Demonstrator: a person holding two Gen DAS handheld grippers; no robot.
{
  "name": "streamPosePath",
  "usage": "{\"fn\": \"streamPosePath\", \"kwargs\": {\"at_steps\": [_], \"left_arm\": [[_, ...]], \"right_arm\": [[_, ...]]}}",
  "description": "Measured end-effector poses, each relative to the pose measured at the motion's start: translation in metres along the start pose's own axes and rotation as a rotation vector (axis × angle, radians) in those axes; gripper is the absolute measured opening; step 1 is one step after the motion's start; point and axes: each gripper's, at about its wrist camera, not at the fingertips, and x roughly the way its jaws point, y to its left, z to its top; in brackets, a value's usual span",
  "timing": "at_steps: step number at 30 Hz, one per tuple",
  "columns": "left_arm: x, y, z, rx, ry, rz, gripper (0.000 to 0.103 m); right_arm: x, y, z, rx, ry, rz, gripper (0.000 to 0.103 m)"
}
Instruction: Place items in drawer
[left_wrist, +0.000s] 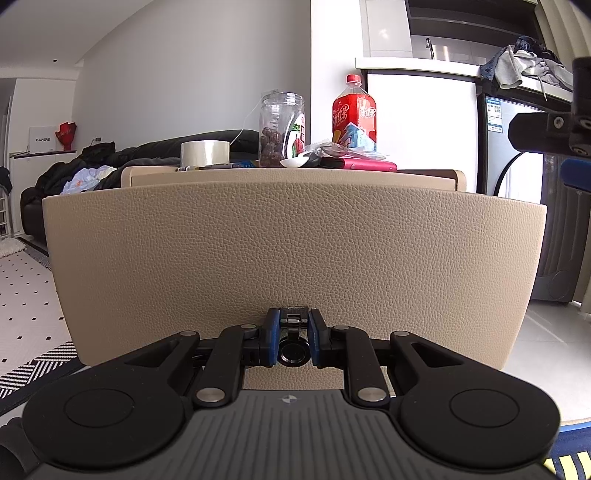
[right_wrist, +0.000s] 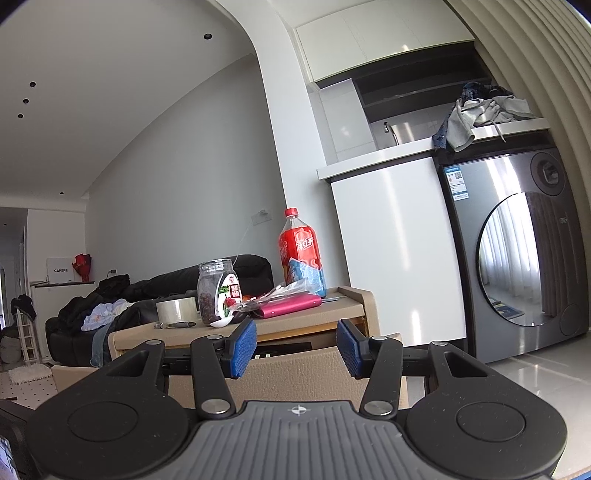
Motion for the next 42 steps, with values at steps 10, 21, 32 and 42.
{"fn": "streamPosePath", "kwargs": {"at_steps": [10, 21, 32, 42], "left_arm": [[0.005, 0.000, 0.001, 0.002, 0.001, -0.001, 0.019], [0.013, 0.000, 0.004, 0.011, 0.004, 0.001, 0.019], [0.020, -0.002, 0.006, 0.027, 0.004, 0.005, 0.019], [0.026, -0.001, 0.009, 0.033, 0.010, 0.002, 0.019]], "right_arm": [[0.004, -0.001, -0.001, 0.017, 0.035, 0.009, 0.052], [0.007, 0.001, -0.003, -0.006, 0.068, 0.017, 0.052], [0.017, 0.007, -0.009, -0.073, 0.172, 0.020, 0.052], [0.021, 0.010, -0.013, -0.110, 0.218, 0.026, 0.052]]}}
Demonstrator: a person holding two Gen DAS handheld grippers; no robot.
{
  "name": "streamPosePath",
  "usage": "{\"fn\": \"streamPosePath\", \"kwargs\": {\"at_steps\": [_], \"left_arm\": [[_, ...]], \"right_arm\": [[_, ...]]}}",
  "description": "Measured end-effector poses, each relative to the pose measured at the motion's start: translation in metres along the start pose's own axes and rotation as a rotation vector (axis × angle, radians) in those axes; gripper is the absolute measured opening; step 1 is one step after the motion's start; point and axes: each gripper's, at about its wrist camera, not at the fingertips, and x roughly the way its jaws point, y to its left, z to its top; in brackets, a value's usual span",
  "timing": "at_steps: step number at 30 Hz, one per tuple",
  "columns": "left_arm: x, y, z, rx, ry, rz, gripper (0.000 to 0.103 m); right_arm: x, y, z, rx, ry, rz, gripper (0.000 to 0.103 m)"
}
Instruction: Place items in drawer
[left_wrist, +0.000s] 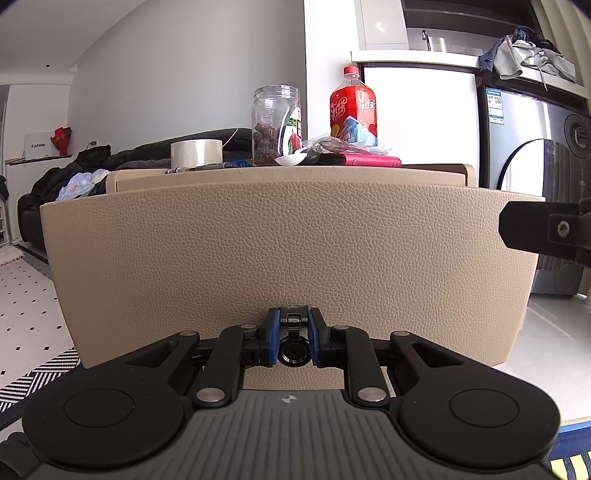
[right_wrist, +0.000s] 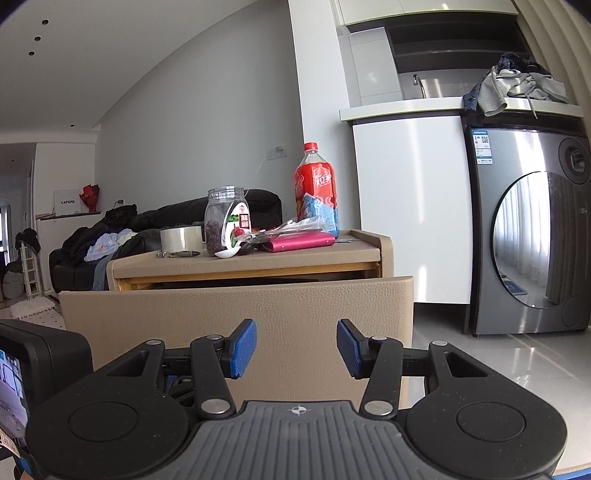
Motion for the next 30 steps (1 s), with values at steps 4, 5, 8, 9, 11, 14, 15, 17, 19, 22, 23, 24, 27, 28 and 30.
{"fn": "streamPosePath", "kwargs": {"at_steps": [4, 5, 8, 9, 11, 14, 15, 17, 19, 22, 23, 24, 27, 28, 30], "left_arm": [[0.003, 0.000, 0.001, 0.004, 0.001, 0.001, 0.019], [0.003, 0.000, 0.001, 0.004, 0.002, 0.001, 0.019], [0.005, 0.000, 0.002, 0.005, 0.004, 0.000, 0.019], [0.006, 0.000, 0.002, 0.006, 0.004, 0.000, 0.019], [0.007, 0.000, 0.003, 0.006, 0.005, 0.000, 0.019], [0.008, 0.000, 0.003, 0.003, 0.006, -0.001, 0.019], [0.009, 0.000, 0.003, 0.004, 0.007, -0.001, 0.019], [0.009, 0.000, 0.004, 0.004, 0.007, -0.001, 0.019], [0.011, 0.000, 0.004, 0.003, 0.008, -0.002, 0.019], [0.012, 0.000, 0.005, 0.002, 0.009, -0.001, 0.019], [0.013, 0.000, 0.005, 0.001, 0.009, -0.001, 0.019], [0.013, 0.000, 0.005, 0.002, 0.009, 0.000, 0.019], [0.014, 0.000, 0.005, 0.005, 0.009, -0.002, 0.019], [0.014, 0.000, 0.005, 0.006, 0.009, -0.003, 0.019], [0.015, 0.001, 0.005, 0.008, 0.009, -0.005, 0.019]], "right_arm": [[0.001, 0.001, 0.000, -0.014, 0.012, 0.002, 0.052], [0.001, 0.002, -0.001, -0.016, 0.015, 0.003, 0.052], [0.002, 0.002, 0.000, -0.026, 0.024, 0.004, 0.053], [0.002, 0.003, 0.000, -0.029, 0.025, 0.004, 0.055], [0.003, 0.003, -0.001, -0.034, 0.029, 0.005, 0.056], [0.004, 0.003, -0.002, -0.038, 0.032, 0.006, 0.056], [0.004, 0.003, -0.002, -0.038, 0.032, 0.006, 0.056], [0.004, 0.003, -0.001, -0.039, 0.033, 0.007, 0.056], [0.004, 0.003, -0.002, -0.041, 0.033, 0.008, 0.056], [0.006, 0.003, -0.002, -0.042, 0.036, 0.008, 0.056], [0.007, 0.003, -0.003, -0.043, 0.038, 0.008, 0.057], [0.007, 0.003, -0.003, -0.043, 0.039, 0.007, 0.057], [0.008, 0.003, -0.005, -0.044, 0.041, 0.006, 0.057], [0.009, 0.003, -0.005, -0.043, 0.043, 0.007, 0.057], [0.011, 0.003, -0.006, -0.041, 0.048, 0.008, 0.057]]}}
